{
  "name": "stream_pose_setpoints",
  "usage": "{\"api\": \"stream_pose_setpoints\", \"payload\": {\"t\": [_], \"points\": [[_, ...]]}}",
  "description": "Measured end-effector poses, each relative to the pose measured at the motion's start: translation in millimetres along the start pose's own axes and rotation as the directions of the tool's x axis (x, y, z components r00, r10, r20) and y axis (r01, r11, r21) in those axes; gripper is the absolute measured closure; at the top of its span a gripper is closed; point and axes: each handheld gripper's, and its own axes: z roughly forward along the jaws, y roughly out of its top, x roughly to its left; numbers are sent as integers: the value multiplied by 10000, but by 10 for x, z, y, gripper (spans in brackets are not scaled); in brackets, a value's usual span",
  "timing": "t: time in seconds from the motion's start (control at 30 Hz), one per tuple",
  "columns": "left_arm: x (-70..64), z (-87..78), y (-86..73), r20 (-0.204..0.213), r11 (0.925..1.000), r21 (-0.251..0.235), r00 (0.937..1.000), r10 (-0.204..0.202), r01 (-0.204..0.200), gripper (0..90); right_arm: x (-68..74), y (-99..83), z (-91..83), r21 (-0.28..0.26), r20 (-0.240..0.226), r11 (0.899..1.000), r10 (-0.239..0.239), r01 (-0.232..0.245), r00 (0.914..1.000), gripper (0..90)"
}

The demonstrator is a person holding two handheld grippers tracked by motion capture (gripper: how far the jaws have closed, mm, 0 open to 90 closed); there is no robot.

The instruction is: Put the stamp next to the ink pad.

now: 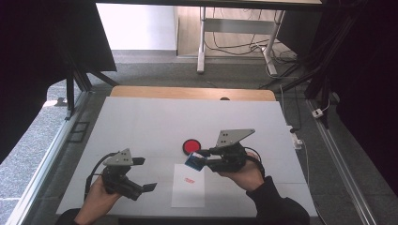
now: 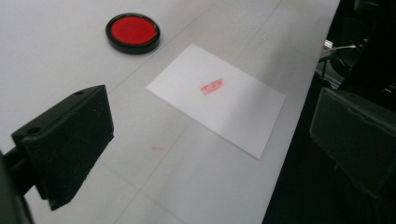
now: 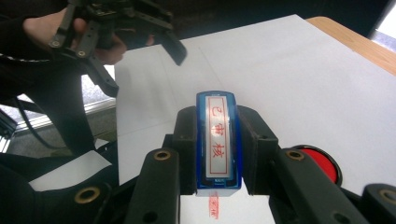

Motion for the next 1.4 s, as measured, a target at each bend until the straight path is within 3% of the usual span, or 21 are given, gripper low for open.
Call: {"api": "stream_pose_setpoints", "payload": {"t": [0.3,0.53,0.67,1.0,1.4], "points": [[-47,-117,-212,-609,9990,191,9974,-386,399,0,-46,-53,-9,262,451,9996,57,-69,9990,709],[-59,-248,-324,-957,9972,-1,9926,-746,749,0,-76,-91,-24,351,833,9993,100,-130,9965,709],[-53,-303,-380,-1155,9943,12,9877,-1053,1062,0,-104,-115,-41,392,985,9989,205,-245,9949,709],[-44,-364,-471,-1830,9914,303,9758,-1198,1274,0,-189,-194,-78,561,1565,9973,383,-476,9869,709],[-52,-392,-494,-1827,9918,178,9757,-1209,1262,0,-319,-303,-162,658,2273,9931,800,-972,9705,709]]}}
